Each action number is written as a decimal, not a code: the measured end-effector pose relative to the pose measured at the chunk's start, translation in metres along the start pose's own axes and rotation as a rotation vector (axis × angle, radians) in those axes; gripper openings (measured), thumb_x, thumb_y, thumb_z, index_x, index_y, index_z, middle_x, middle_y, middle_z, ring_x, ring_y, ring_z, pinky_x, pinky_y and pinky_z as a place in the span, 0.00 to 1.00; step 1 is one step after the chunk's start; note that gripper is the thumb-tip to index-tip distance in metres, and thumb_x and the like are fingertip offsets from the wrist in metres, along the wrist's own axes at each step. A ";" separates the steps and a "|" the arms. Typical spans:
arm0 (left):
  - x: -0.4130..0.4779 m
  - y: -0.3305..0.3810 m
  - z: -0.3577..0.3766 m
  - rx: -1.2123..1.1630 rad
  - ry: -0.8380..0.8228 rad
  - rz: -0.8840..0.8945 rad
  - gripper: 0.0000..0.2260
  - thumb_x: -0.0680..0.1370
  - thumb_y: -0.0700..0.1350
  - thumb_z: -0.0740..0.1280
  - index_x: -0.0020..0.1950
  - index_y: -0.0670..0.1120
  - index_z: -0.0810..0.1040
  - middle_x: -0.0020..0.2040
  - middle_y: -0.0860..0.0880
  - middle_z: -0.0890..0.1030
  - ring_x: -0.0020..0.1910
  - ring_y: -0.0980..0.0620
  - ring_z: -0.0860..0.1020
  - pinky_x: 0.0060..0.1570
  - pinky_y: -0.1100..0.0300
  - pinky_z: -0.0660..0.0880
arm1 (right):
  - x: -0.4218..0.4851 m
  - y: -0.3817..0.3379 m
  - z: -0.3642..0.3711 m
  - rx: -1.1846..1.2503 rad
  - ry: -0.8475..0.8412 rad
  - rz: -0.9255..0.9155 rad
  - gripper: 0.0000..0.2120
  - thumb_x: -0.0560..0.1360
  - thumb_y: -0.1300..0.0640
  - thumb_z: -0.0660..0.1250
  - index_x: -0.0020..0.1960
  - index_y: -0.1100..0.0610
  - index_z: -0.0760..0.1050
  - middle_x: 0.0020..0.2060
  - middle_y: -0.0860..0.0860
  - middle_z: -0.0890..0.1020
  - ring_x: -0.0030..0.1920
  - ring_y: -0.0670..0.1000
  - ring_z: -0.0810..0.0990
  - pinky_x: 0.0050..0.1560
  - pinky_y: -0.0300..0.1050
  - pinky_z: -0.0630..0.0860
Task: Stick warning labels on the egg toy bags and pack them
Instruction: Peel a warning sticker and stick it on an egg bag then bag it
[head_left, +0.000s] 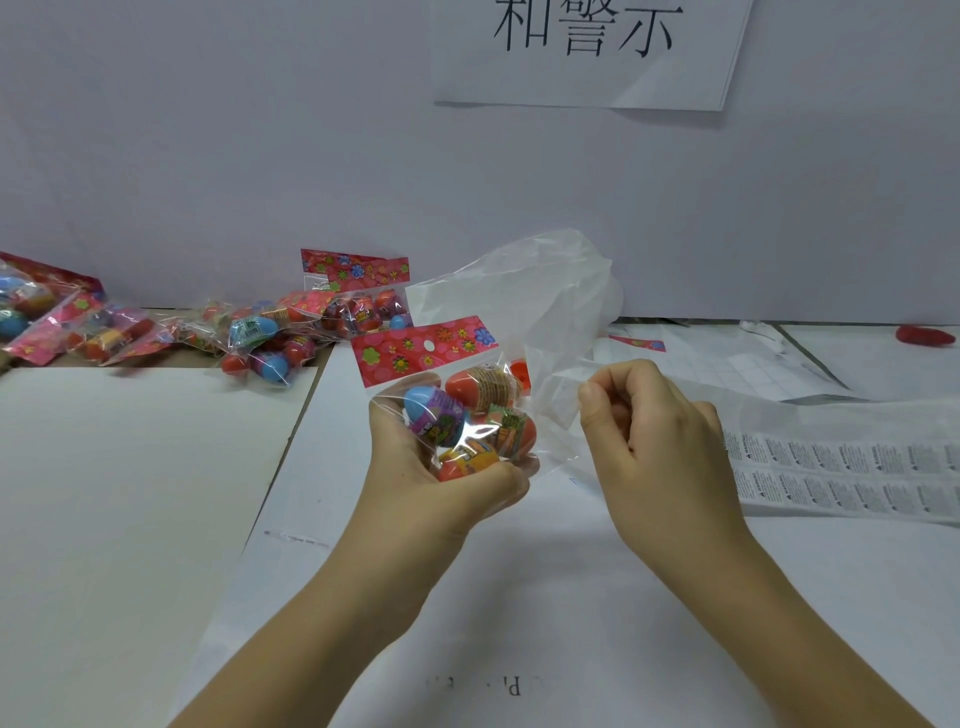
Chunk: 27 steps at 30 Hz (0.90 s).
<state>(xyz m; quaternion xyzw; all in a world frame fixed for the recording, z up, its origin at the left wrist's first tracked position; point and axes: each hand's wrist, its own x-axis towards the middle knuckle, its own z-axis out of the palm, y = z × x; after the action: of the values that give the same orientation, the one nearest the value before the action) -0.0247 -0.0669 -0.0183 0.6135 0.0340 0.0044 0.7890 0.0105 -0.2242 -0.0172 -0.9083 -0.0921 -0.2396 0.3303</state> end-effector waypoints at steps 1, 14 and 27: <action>0.000 0.000 0.000 0.000 0.000 -0.003 0.34 0.69 0.25 0.72 0.61 0.58 0.67 0.55 0.45 0.82 0.46 0.45 0.86 0.40 0.59 0.82 | 0.000 0.000 0.000 0.000 0.001 0.000 0.09 0.79 0.47 0.55 0.44 0.50 0.68 0.34 0.42 0.73 0.41 0.36 0.70 0.46 0.43 0.59; 0.001 0.000 0.002 -0.002 -0.001 0.000 0.34 0.69 0.25 0.72 0.61 0.58 0.67 0.54 0.45 0.82 0.46 0.45 0.86 0.39 0.60 0.81 | 0.001 0.000 0.000 -0.013 0.018 -0.010 0.09 0.80 0.49 0.56 0.44 0.51 0.68 0.34 0.43 0.73 0.37 0.41 0.70 0.45 0.44 0.58; 0.000 -0.001 0.001 0.005 0.002 -0.004 0.34 0.69 0.25 0.72 0.61 0.57 0.67 0.54 0.45 0.82 0.45 0.45 0.86 0.40 0.60 0.82 | 0.002 0.001 0.000 -0.018 0.031 -0.024 0.09 0.79 0.48 0.54 0.44 0.50 0.68 0.35 0.44 0.75 0.38 0.42 0.72 0.45 0.44 0.56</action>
<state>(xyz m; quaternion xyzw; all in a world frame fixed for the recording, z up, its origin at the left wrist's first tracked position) -0.0242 -0.0683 -0.0186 0.6153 0.0359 0.0032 0.7875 0.0125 -0.2252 -0.0170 -0.9063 -0.0957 -0.2581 0.3206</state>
